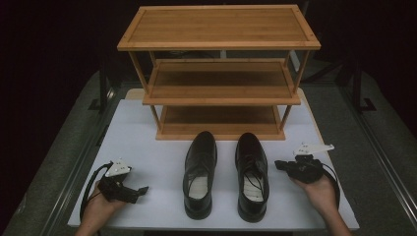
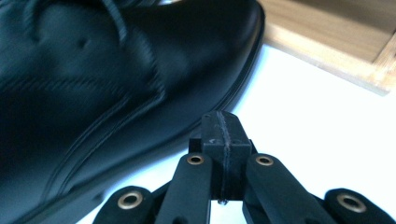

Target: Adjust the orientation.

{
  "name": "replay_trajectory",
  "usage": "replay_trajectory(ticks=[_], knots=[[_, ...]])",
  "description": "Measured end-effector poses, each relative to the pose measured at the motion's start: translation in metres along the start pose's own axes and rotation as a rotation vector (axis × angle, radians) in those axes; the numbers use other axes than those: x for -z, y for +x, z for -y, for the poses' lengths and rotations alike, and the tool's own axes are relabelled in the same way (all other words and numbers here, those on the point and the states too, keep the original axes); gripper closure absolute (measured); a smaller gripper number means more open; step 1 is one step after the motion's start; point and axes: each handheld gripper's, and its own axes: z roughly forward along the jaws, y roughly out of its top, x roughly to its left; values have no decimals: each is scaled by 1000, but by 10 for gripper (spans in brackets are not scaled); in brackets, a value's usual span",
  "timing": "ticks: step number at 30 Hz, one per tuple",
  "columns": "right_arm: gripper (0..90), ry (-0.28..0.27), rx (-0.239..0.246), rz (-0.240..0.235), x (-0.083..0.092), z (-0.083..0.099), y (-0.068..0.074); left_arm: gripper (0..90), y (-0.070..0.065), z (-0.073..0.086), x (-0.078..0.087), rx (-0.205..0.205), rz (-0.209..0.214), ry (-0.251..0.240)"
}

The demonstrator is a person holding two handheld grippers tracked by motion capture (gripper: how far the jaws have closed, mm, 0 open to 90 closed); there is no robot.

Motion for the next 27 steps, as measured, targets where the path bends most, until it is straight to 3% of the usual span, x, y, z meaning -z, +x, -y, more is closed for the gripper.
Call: replay_trajectory(ticks=[7,15,27], knots=[[897,16,20,-51,1,20,20,0,0,0,0,0,0,0],[897,39,21,-106,-14,24,27,0,0,0,0,0,1,0],[898,33,13,-107,-15,24,28,0,0,0,0,1,1,3]])
